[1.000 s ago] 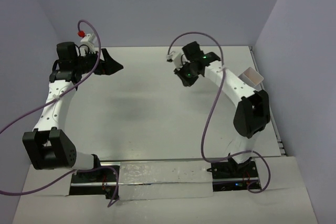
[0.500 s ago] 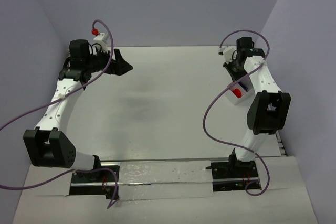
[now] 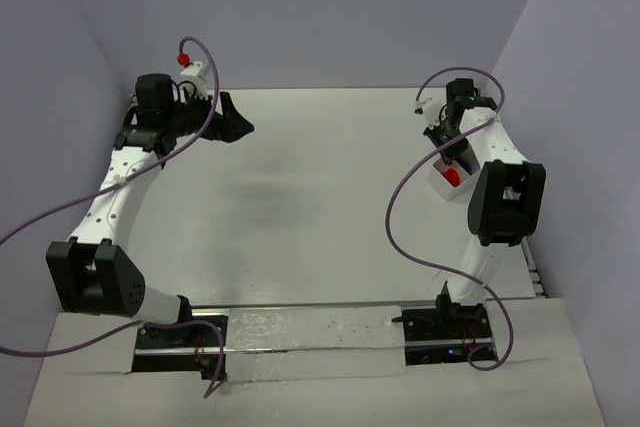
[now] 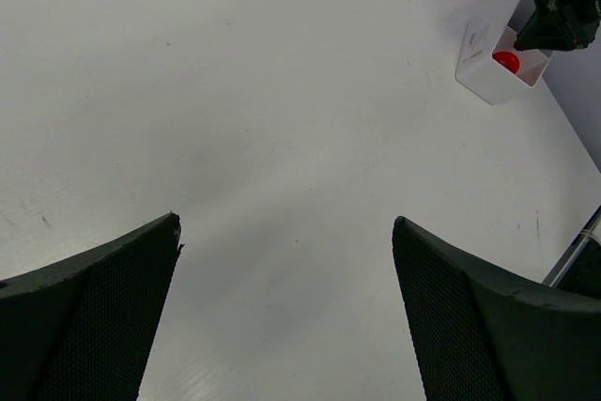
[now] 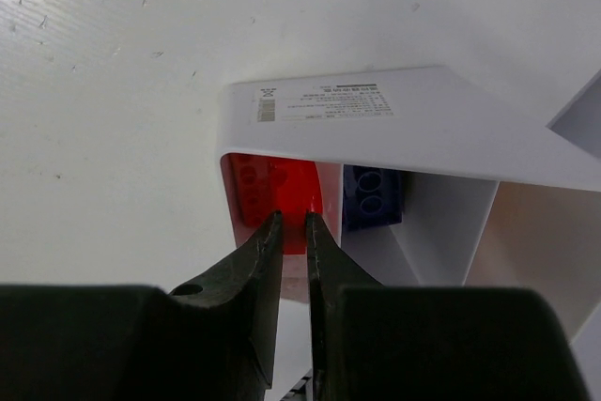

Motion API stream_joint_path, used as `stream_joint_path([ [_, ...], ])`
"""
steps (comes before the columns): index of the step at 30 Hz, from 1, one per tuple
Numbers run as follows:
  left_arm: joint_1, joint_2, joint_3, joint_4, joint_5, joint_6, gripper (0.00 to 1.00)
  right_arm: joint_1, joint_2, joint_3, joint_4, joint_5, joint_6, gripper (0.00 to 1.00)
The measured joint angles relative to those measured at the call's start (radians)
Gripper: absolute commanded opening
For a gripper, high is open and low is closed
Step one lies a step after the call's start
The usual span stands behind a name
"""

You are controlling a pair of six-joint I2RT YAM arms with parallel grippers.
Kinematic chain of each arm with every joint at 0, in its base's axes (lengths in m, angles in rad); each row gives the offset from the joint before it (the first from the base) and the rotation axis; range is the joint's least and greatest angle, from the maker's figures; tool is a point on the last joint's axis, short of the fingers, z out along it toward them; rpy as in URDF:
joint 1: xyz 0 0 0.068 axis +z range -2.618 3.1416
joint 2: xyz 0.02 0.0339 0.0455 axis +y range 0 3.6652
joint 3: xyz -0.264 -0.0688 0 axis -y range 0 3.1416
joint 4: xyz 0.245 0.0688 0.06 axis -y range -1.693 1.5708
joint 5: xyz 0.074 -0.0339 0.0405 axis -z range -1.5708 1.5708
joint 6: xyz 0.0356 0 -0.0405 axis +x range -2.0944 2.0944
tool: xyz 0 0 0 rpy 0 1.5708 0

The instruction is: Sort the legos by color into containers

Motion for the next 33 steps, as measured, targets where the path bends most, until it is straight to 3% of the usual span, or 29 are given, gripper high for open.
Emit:
stream_joint_path([
  [17,0.0,0.003,0.008,-0.001,-0.02,0.004,0.99,0.002,0.002,-0.014,0.013,-0.001,-0.006,0.45],
  [24,0.0,0.003,0.008,-0.026,-0.03,0.027,0.99,0.033,-0.019,0.029,-0.046,-0.053,0.048,0.74],
  [26,0.0,0.003,0.008,-0.042,-0.043,0.039,0.99,0.065,-0.05,0.062,-0.066,-0.086,0.092,1.0],
  [33,0.001,-0.013,-0.043,-0.071,-0.133,0.087,0.99,0.234,-0.272,0.075,-0.002,-0.245,0.349,1.0],
])
